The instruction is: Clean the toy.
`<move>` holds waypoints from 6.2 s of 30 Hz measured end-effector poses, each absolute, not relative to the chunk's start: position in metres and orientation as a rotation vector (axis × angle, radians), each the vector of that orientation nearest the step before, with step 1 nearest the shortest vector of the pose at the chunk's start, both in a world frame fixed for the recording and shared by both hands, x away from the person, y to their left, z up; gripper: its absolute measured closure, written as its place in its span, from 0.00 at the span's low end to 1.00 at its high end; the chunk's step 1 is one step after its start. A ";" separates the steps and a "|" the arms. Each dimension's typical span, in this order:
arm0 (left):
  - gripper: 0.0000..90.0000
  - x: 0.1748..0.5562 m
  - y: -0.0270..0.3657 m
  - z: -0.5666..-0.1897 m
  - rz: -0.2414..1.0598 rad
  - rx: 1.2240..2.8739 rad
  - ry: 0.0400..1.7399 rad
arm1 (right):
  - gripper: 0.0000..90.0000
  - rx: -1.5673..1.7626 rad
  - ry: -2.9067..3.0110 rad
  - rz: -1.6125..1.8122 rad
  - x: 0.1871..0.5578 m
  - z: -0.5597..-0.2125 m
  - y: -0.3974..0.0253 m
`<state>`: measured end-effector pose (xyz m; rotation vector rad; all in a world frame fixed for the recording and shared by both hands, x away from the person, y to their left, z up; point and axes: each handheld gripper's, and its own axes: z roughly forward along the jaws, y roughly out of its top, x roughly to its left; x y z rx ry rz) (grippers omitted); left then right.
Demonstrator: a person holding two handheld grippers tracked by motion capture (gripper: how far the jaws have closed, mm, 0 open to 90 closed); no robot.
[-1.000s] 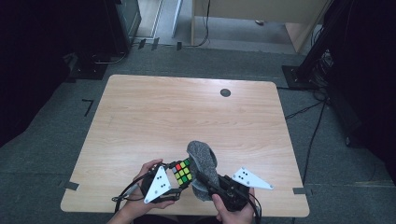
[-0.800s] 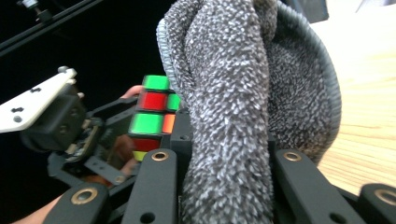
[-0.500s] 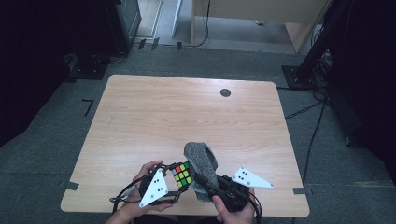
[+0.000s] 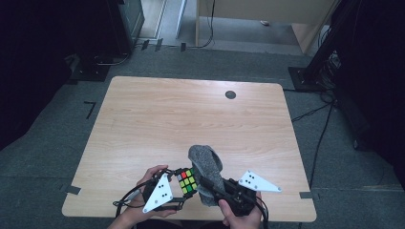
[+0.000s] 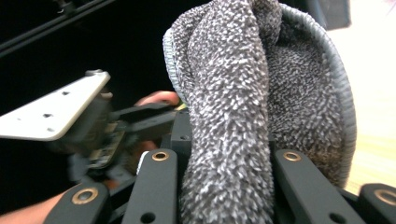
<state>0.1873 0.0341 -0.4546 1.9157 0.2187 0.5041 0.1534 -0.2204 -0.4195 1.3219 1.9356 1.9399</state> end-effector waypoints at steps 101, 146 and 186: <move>0.38 0.190 0.035 -0.460 0.551 1.954 0.200 | 0.84 1.157 1.934 1.823 0.159 -0.433 -0.224; 0.38 0.197 0.039 -0.459 0.536 1.962 0.259 | 0.78 1.385 1.926 1.570 0.177 -0.457 -0.240; 0.38 0.193 0.029 -0.466 0.503 1.917 0.279 | 0.15 1.491 1.897 1.777 0.165 -0.435 -0.203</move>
